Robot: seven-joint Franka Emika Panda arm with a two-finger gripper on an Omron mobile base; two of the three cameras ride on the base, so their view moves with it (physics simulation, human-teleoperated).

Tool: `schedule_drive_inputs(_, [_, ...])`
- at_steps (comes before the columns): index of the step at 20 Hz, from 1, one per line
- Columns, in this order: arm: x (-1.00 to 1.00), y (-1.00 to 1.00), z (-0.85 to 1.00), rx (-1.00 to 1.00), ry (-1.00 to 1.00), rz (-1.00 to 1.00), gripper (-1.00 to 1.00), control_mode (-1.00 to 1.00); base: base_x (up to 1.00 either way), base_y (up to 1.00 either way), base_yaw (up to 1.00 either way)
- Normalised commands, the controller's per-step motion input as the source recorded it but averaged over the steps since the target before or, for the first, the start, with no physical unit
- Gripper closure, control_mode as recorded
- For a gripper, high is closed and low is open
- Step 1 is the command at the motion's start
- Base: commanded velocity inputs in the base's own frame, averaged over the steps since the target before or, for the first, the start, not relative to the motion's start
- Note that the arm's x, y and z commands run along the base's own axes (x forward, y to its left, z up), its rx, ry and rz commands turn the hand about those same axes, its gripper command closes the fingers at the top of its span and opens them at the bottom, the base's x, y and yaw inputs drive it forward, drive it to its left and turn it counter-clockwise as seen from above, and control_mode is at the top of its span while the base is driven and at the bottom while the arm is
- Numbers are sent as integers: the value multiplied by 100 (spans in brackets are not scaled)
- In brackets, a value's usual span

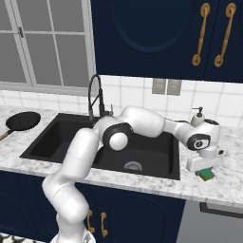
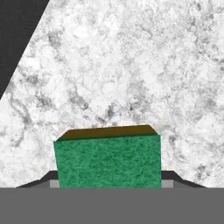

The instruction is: Pick the pan and sponge and place them into the sink. Then turn on the water.

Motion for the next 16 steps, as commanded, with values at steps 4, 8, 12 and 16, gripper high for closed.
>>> schedule_drive_inputs(4, [-45,72,70,-6,-2,0,100,-100,0,0,0])
schedule_drive_inputs(8, [-51,97,74,-7,-11,-1,100,-100,0,0,0])
schedule_drive_inputs(12, [-56,100,72,-9,-11,0,100,-100,0,0,0])
schedule_drive_inputs(16, [-48,100,68,-6,-6,-2,100,-100,0,0,0])
